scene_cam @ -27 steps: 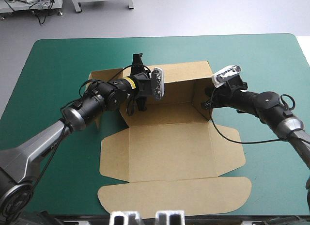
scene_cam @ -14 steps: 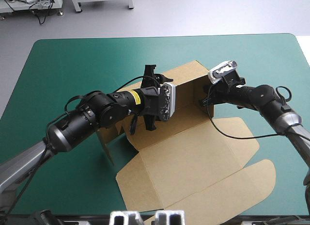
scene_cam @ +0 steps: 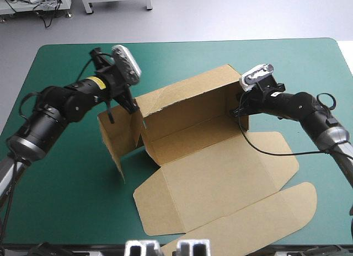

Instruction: Fold the box

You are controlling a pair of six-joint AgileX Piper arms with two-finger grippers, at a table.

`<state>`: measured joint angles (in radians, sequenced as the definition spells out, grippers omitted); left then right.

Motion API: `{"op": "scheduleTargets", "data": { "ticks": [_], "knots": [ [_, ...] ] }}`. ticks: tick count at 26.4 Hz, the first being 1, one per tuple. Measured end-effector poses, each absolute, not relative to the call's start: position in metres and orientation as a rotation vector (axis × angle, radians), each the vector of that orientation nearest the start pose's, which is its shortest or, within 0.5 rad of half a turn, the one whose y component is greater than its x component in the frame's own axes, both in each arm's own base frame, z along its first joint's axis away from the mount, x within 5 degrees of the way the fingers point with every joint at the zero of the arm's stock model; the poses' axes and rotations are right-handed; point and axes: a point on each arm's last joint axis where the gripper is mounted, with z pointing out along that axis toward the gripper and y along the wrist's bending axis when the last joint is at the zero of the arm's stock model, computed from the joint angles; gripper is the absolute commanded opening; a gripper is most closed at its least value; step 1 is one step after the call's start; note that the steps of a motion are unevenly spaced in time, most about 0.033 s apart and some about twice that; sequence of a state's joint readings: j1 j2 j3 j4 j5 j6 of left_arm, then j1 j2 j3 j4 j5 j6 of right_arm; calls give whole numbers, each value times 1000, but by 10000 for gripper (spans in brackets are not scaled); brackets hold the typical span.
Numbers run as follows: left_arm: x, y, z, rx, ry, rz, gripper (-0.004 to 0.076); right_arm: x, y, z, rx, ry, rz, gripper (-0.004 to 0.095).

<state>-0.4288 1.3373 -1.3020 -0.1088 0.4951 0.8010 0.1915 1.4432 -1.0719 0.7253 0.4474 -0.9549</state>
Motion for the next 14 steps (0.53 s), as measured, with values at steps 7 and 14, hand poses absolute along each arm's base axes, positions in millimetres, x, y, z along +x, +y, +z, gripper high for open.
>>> {"op": "scheduleTargets", "data": {
  "ticks": [7,14],
  "knots": [
    [288,-12,391,660,2171,52,13,303,86,358,-743,2195,282,-20],
    [280,32,385,372,2327,11,13,293,74,386,-737,2342,166,-20]
  ]
}}
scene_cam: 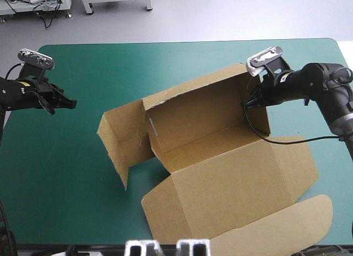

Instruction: Fold the box

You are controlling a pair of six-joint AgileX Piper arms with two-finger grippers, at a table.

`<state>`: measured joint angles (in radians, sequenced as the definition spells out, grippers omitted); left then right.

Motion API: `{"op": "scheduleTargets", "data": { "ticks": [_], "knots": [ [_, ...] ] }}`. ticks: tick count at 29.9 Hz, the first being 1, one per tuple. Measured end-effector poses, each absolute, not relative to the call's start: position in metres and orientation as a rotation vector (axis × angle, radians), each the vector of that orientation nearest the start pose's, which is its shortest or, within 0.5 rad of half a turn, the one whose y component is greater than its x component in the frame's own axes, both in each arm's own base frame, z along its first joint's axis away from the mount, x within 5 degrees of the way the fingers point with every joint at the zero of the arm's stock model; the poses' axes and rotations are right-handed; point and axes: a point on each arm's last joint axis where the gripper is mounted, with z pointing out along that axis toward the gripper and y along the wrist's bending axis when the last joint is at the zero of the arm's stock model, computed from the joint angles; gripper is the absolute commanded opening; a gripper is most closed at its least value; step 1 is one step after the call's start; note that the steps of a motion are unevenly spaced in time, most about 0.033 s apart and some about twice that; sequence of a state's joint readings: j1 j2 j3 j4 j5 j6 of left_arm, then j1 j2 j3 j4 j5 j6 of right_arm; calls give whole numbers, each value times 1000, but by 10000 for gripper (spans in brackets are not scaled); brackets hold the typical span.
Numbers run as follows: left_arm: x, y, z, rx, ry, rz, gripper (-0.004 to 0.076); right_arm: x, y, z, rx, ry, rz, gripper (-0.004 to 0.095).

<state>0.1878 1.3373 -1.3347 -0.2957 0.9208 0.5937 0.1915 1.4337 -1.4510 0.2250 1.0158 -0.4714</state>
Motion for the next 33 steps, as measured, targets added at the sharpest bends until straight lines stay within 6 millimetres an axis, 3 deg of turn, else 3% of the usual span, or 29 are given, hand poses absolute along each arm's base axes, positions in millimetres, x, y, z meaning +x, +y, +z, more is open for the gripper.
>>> {"op": "scheduleTargets", "data": {
  "ticks": [6,14,19,22,27,30,33],
  "knots": [
    [277,32,383,359,2359,-15,6,298,73,376,-756,2476,154,-20],
    [277,30,383,355,2367,-53,-10,349,82,326,-725,2641,187,-18],
    [275,28,382,357,2385,-85,-10,382,90,312,-729,2689,212,35],
    [275,28,382,357,2389,-90,-10,398,94,305,-741,2695,226,175],
    [273,27,381,364,2404,-99,-10,412,98,299,-769,2690,242,516],
    [273,27,381,369,2412,-104,-10,413,98,309,-724,2674,248,639],
    [273,27,381,373,2411,-103,-10,412,98,329,-650,2636,253,668]
  ]
}}
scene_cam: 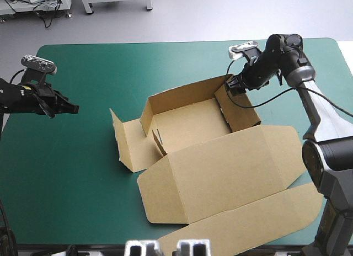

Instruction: Fold the box

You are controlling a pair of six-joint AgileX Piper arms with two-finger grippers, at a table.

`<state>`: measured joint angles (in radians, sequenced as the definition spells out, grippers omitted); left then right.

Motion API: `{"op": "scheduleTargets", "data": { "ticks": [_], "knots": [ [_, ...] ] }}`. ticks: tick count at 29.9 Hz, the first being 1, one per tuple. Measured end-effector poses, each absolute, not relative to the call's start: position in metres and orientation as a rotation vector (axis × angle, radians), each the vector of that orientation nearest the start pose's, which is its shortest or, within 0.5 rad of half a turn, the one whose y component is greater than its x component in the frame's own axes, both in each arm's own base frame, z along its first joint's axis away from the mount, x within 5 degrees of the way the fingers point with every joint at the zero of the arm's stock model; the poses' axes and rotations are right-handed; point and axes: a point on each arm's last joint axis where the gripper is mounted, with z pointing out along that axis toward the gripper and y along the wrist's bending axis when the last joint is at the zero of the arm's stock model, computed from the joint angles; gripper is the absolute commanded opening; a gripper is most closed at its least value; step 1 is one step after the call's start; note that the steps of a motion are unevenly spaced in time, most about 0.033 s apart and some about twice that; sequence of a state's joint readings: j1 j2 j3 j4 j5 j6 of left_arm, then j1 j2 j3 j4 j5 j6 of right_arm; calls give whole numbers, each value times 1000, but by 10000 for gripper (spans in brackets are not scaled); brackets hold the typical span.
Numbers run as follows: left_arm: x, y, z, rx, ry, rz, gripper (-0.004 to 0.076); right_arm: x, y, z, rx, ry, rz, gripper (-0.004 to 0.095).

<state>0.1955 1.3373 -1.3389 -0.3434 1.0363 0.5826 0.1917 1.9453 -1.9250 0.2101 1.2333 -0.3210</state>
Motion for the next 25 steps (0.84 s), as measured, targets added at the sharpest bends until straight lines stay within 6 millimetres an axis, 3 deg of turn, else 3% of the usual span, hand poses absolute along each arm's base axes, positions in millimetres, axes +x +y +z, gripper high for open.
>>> {"op": "scheduleTargets", "data": {
  "ticks": [7,11,15,21,25],
  "knots": [
    [272,28,381,378,2418,-91,-10,390,94,383,-599,2511,241,668],
    [272,28,381,380,2418,-87,-10,386,91,389,-579,2504,219,668],
    [272,28,381,380,2419,-87,-10,388,91,365,-583,2583,219,657],
    [272,28,381,380,2419,-89,-10,391,91,296,-606,2801,228,640],
    [272,28,381,379,2419,-92,-10,398,94,263,-599,2890,275,537]
  ]
}}
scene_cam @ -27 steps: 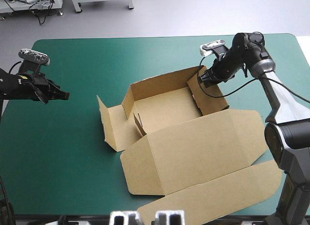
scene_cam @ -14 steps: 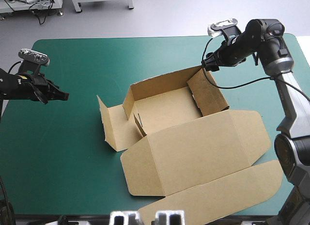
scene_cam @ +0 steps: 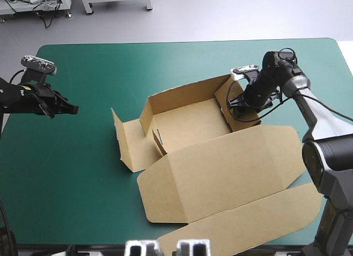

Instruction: Fold the box

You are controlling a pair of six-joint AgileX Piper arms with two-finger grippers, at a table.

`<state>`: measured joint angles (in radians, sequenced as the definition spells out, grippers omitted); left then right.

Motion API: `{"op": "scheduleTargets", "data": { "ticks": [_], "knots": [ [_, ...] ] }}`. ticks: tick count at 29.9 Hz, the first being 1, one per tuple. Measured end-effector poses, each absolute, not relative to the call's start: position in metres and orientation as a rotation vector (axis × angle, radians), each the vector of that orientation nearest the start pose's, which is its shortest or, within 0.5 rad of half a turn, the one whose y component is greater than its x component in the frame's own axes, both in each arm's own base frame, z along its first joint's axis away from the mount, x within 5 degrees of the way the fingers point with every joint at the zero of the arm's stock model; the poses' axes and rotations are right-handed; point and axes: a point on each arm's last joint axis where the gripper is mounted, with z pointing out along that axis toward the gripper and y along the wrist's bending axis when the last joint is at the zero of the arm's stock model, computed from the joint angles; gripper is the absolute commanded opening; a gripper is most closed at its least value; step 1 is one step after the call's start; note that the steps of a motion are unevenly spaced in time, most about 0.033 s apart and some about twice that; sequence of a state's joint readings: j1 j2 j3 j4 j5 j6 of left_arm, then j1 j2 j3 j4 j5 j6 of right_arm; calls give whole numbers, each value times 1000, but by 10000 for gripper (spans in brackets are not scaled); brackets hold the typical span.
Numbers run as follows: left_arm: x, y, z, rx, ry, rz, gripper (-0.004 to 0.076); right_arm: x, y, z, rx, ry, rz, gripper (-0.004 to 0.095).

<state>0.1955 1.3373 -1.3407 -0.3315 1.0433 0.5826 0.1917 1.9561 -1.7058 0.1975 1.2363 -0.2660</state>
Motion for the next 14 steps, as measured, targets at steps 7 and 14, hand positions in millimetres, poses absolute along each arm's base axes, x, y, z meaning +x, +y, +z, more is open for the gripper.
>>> {"op": "scheduleTargets", "data": {
  "ticks": [7,14],
  "knots": [
    [272,28,381,379,2419,-94,-10,403,97,250,-630,2900,298,-6],
    [272,27,381,378,2419,-98,-10,405,96,258,-691,2853,270,-19]
  ]
}}
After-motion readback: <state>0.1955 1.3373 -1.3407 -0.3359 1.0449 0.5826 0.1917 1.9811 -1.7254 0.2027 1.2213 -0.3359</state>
